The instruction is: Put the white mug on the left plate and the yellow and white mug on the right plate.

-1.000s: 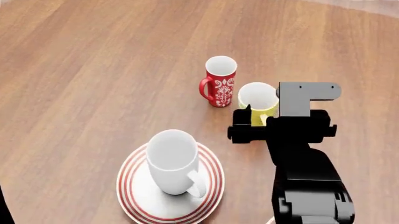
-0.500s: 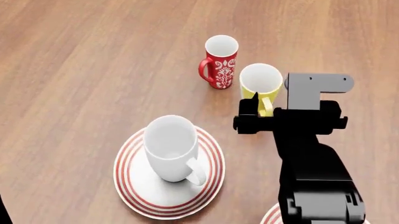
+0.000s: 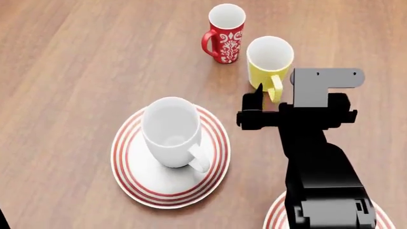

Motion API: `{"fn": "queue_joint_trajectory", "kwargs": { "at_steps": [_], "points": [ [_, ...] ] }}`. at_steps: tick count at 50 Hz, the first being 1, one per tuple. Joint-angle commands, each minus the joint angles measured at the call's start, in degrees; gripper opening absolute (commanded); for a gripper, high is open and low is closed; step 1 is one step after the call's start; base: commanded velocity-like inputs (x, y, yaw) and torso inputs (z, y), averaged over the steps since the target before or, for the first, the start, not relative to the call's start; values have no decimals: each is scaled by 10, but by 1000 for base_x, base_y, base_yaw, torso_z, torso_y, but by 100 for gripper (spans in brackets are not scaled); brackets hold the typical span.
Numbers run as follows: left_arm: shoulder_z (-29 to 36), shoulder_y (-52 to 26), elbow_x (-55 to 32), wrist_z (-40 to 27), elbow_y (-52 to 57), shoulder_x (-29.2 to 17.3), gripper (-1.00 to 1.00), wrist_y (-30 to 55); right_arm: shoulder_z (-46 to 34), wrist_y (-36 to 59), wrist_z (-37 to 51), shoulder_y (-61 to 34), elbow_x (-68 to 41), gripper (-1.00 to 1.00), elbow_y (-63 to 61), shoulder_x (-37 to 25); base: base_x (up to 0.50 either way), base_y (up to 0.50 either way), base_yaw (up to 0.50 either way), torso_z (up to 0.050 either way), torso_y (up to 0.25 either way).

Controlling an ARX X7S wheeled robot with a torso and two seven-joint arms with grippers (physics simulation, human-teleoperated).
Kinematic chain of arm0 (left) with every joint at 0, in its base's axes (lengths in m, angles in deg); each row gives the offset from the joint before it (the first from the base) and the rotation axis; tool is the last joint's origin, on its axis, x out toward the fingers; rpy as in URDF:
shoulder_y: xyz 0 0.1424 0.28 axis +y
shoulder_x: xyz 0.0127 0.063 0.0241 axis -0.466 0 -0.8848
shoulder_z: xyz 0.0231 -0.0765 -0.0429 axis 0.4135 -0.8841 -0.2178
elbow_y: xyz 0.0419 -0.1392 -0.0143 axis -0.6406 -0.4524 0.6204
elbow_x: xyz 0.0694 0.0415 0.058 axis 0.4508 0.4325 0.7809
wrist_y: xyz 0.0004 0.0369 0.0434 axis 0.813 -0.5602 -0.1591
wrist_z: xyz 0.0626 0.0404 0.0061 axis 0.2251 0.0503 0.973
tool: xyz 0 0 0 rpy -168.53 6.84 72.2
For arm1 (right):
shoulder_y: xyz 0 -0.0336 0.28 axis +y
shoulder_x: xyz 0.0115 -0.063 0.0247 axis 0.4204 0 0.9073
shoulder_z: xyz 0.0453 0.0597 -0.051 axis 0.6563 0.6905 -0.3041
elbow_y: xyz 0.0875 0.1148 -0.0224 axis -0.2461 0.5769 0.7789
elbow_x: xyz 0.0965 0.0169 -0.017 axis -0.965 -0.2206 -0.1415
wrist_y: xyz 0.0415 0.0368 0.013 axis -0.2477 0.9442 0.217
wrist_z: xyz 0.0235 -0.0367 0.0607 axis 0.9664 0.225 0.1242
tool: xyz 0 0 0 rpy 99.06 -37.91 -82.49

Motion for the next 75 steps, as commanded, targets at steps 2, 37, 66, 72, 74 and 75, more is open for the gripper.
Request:
{"fn": "queue_joint_trajectory", "kwargs": {
  "at_steps": [2,37,66,72,74,75],
  "points": [
    [1,-1,-5,-1,0,-1,100,2,1,3,3,-3,-4,100,-12,-3,0,0,0,0,0],
    [2,2,-3,4,-5,-2,100,-18,-10,15,0,-71,-1,100,22,-1,0,0,0,0,-76],
    [5,1,-2,-4,-4,-3,100,-15,-15,20,4,-61,-7,100,-18,-7,0,0,0,0,-74],
    [6,0,0,-4,-4,-4,100,-17,-17,29,6,-54,-11,100,-50,-11,0,0,0,0,0],
    [6,1,1,-3,-5,-4,100,-18,-18,30,7,-54,-11,100,-54,-12,0,0,0,0,0],
    [5,1,1,-4,-4,-4,100,-19,-17,29,7,-54,-11,100,-56,-12,0,0,0,0,0]
  ]
}}
